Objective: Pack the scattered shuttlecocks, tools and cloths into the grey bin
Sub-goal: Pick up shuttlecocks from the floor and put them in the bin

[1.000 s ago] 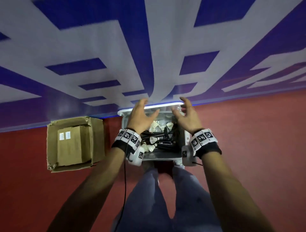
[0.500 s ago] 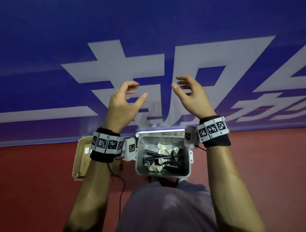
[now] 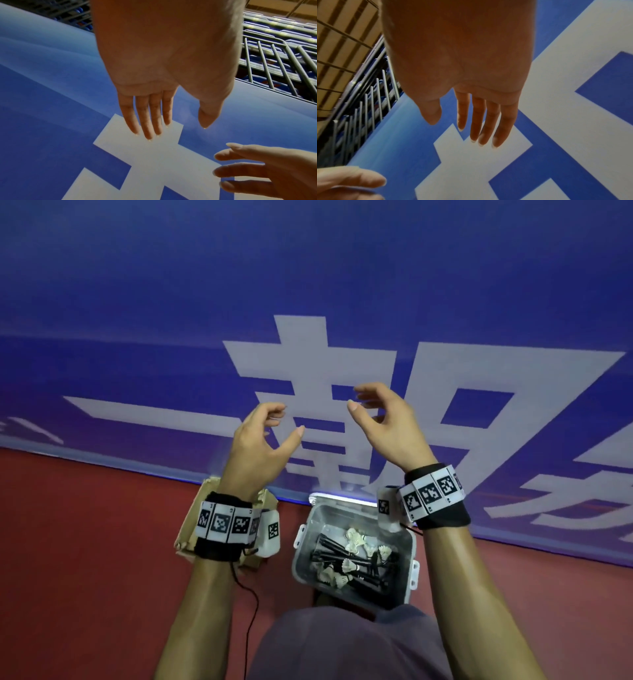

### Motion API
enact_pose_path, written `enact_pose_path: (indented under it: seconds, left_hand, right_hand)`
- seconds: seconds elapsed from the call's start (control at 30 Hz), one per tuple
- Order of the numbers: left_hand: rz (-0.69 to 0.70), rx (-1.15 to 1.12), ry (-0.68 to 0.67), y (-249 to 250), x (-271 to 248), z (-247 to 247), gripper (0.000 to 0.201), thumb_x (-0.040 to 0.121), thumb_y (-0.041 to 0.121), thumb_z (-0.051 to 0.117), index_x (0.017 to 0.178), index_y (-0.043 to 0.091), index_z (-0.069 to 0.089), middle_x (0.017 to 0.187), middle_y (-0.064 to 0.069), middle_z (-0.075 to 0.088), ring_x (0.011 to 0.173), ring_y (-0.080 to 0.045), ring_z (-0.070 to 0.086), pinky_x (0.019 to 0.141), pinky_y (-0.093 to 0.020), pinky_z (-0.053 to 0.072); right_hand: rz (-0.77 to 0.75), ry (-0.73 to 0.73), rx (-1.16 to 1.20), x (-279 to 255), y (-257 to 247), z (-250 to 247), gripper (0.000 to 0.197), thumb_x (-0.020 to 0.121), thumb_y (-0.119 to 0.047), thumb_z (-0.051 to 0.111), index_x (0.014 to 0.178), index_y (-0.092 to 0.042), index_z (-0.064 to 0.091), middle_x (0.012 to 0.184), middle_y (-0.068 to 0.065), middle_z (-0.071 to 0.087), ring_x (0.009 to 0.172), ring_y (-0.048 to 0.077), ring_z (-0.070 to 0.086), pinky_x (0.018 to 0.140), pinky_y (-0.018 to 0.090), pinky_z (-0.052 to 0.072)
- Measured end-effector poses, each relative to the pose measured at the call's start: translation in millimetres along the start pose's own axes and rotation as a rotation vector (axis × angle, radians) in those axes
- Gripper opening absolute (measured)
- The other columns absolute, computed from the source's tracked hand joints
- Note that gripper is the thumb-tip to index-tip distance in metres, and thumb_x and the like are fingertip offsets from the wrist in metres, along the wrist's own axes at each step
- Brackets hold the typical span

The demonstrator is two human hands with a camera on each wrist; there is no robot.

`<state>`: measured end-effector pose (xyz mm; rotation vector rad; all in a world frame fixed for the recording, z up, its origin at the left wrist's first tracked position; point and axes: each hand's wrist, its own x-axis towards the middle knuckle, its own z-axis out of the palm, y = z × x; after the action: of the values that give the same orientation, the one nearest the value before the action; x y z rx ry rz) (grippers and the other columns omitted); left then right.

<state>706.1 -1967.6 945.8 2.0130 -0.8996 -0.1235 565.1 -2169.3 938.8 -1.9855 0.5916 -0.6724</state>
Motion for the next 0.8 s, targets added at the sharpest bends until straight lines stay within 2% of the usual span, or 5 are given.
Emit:
enact_pose_path:
  seconds: [0.23,0.33,0.47,0.67,0.8]
  left_hand:
    - [-0.165,0.073,0.187,13,-77,-11,0.045,0.087,0.038,0.079,0.126,0.025,0.061,0.119,0.012,0.066,0.109,-0.004,0.062,0.093,-0.031,0.052]
    - [-0.281,0.11,0.282,13,-131,-24,0.047,0.085,0.041,0.079,0.126,0.025,0.061,0.12,0.011,0.066,0.108,-0.007,0.063,0.096,-0.034,0.053]
    - [-0.427,0.18,0.433,19,-223,-50,0.047,0.086,0.034,0.081,0.127,0.022,0.061,0.122,0.01,0.065,0.109,-0.005,0.062,0.097,-0.028,0.051]
    - [-0.689,0.292,0.697,31,-390,-100,0.054,0.087,0.046,0.076,0.132,0.023,0.057,0.128,0.011,0.062,0.114,-0.003,0.06,0.092,-0.02,0.048]
    - [-0.839,0.333,0.911,47,-509,-124,0.057,0.087,0.049,0.075,0.134,0.023,0.056,0.132,0.01,0.061,0.116,-0.004,0.059,0.094,-0.024,0.049]
  right_hand:
    - [-0.072,-0.247,0.032,-23,-2,11,0.037,0.096,-0.046,0.065,0.127,-0.027,0.061,0.122,-0.014,0.065,0.112,0.001,0.06,0.092,0.025,0.053]
    - [-0.095,-0.386,0.076,-42,-6,33,0.038,0.094,-0.047,0.067,0.126,-0.026,0.061,0.122,-0.012,0.065,0.111,0.003,0.061,0.094,0.03,0.055]
    - [-0.149,-0.597,0.111,-82,-30,80,0.037,0.093,-0.045,0.071,0.123,-0.025,0.062,0.12,-0.013,0.066,0.109,0.003,0.062,0.096,0.034,0.055]
    - [-0.355,-0.915,0.161,-186,-102,163,0.037,0.09,-0.047,0.07,0.121,-0.027,0.064,0.111,-0.01,0.068,0.104,0.007,0.063,0.099,0.033,0.051]
    - [-0.5,-1.159,0.174,-280,-158,213,0.039,0.092,-0.051,0.067,0.125,-0.03,0.061,0.121,-0.012,0.066,0.111,0.0,0.061,0.097,0.031,0.053]
